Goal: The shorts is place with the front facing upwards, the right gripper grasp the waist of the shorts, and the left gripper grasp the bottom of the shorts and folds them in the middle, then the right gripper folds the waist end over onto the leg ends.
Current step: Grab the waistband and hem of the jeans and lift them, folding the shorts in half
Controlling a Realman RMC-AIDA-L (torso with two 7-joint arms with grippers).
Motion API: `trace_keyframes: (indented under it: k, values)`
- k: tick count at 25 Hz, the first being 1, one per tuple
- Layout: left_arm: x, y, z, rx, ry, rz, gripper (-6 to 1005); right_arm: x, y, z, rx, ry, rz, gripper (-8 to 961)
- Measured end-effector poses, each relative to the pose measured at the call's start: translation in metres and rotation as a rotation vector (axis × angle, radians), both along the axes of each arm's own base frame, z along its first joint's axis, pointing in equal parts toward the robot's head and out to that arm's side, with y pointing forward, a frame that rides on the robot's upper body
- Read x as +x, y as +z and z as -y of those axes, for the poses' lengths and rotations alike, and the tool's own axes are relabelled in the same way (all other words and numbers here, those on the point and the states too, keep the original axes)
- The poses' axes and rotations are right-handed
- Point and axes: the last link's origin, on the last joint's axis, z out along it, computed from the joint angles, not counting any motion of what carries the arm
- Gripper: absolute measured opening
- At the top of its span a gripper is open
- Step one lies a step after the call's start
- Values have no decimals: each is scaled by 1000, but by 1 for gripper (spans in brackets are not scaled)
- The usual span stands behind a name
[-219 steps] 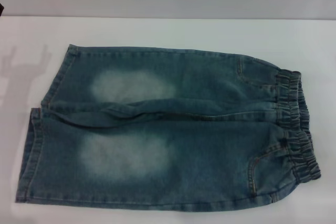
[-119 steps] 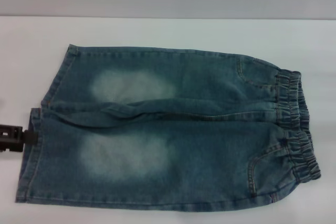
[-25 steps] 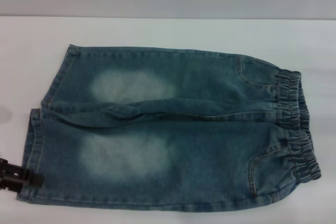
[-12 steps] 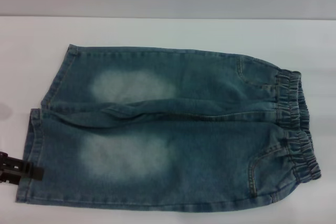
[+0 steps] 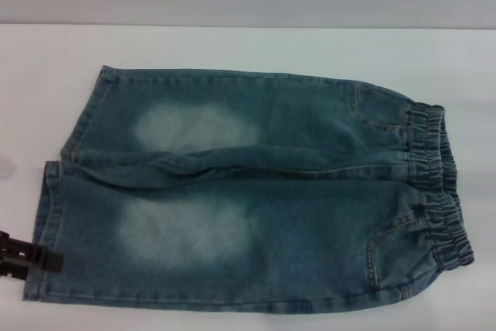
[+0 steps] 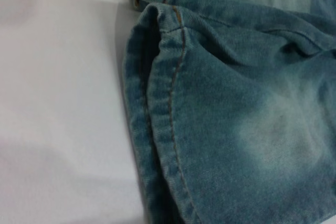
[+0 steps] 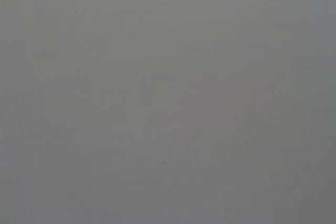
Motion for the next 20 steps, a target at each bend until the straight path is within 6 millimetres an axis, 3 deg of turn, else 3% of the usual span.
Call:
trace_keyframes:
  k: [20]
  values:
    - [-1, -7, 7, -23, 0, 13, 693, -1, 0, -1, 0, 2, -1, 513]
